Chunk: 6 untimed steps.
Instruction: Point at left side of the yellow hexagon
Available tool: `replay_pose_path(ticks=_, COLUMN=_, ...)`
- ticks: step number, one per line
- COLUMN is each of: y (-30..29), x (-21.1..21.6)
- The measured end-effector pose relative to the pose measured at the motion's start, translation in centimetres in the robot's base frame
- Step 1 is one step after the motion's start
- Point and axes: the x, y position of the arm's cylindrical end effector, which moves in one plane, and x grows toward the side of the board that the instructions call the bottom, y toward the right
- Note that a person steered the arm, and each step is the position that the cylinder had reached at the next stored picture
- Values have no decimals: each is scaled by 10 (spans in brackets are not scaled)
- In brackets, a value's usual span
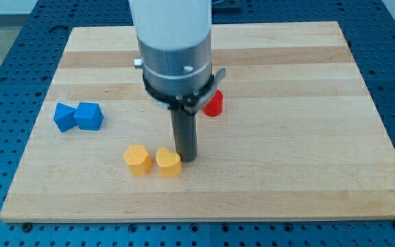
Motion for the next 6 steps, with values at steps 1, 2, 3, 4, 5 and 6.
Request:
replay_pose_path(ticks=1, y=1, x=15)
replay_pose_path(ticks=2, y=3, x=-23)
replay_pose_path(ticks=3, y=-32, x=-48)
replay_pose_path(ticks=4, y=-102, x=-50)
replay_pose_path(ticks=5, y=-149, x=-28)
replay_pose_path(ticks=6, y=-144, x=-6)
